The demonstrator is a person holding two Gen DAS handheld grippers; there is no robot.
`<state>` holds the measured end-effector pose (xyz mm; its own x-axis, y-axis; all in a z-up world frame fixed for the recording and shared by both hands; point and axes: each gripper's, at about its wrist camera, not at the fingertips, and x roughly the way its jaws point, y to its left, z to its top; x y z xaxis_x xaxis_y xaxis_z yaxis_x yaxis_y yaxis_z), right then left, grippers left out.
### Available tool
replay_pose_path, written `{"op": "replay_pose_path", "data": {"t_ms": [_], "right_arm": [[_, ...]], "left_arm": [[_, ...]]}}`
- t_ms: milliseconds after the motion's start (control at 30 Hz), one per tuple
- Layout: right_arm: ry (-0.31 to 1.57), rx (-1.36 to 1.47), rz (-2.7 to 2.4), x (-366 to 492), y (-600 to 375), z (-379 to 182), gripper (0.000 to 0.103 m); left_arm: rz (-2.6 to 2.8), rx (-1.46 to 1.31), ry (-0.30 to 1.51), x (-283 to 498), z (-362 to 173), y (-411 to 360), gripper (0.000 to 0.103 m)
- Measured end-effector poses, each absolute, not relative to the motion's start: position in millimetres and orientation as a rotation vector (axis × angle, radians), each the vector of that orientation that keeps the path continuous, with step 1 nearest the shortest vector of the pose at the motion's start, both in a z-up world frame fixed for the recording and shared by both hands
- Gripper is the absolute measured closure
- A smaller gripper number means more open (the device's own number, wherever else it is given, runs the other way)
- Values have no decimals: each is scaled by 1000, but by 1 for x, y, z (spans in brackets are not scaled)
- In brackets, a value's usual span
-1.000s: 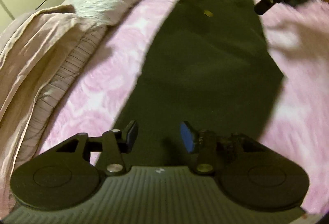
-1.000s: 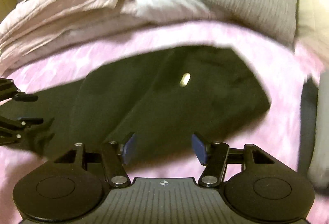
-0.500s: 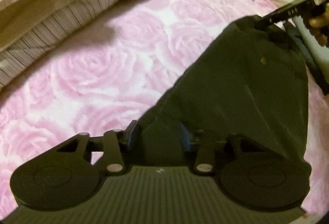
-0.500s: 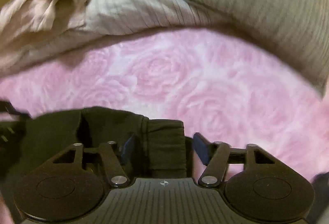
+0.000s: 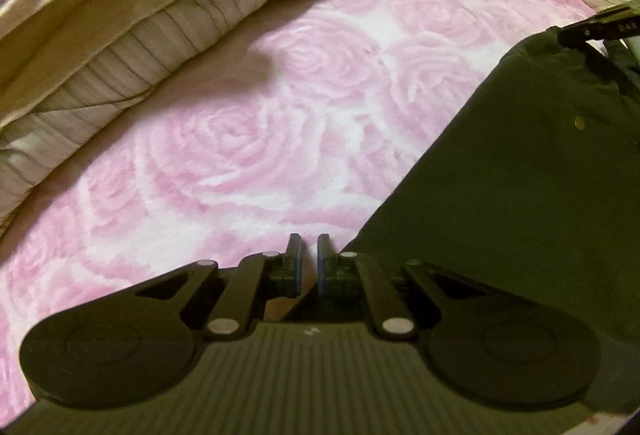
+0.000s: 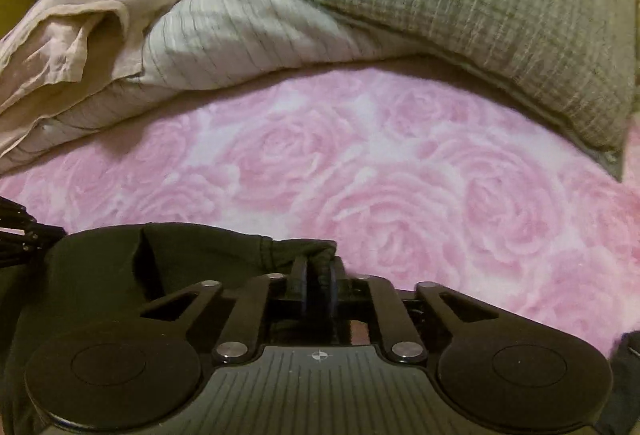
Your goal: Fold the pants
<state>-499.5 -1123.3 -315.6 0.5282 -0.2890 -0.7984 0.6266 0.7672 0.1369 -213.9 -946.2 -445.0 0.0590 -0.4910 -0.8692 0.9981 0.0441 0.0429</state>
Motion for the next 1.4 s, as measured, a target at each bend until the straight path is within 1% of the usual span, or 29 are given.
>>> {"op": "replay_pose_path", "data": {"t_ms": [67,100,200,300,400,533,600,633,667,733,800,867,900,1000,1100,1200,1333,1400], "right_arm": [[845,359,-623,-507,-1108,-303,71],[838,335,-648,-511,-1100,-296,69],[797,306,-671,-527,-1062,-276,67],[767,367,-603,-534,-1014,-274,64],[811,428,-491,-530,-971,-296,63],[920,438,-485,-526,-944,-328,63],[945,433,-537,-525,-937,-328,62],[940,428,-558,-525,-931,-323,62],[937,409,-579,-523,-922,-317,61],[920,383,-592,-515,-900,-306,58],[901,349,-600,-500,-868,-294,55],[883,314,-603,-480,-827,-283,54],[878,304,-609,-472,-807,-279,52],[881,282,-622,-434,-734,-277,49],[885,288,-596,-386,-658,-287,46],[922,256,-492,-323,-580,-305,46],[914,83,-280,-241,-485,-320,46],[900,-57,-170,-203,-442,-330,46]], "left_arm": [[-1333,824,794,-211,-435,-933,95],[-1323,816,797,-210,-429,-923,95],[-1288,796,811,-213,-413,-882,93],[-1246,832,843,-219,-411,-831,92],[-1178,890,895,-219,-420,-787,90],[-1092,974,916,-204,-432,-724,88],[-1083,960,903,-190,-430,-695,87],[-1077,954,899,-185,-428,-684,85],[-1068,949,900,-177,-426,-671,79],[-1046,959,902,-160,-427,-643,80],[-1063,924,892,-143,-428,-612,78],[-1094,861,899,-123,-425,-580,67],[-1118,853,902,-114,-424,-564,67],[-1156,889,858,-88,-425,-513,68],[-1168,861,858,-55,-414,-464,75],[-1168,885,819,-27,-399,-423,75],[-1169,893,779,0,-388,-387,75],[-1177,886,766,8,-387,-377,75]]}}
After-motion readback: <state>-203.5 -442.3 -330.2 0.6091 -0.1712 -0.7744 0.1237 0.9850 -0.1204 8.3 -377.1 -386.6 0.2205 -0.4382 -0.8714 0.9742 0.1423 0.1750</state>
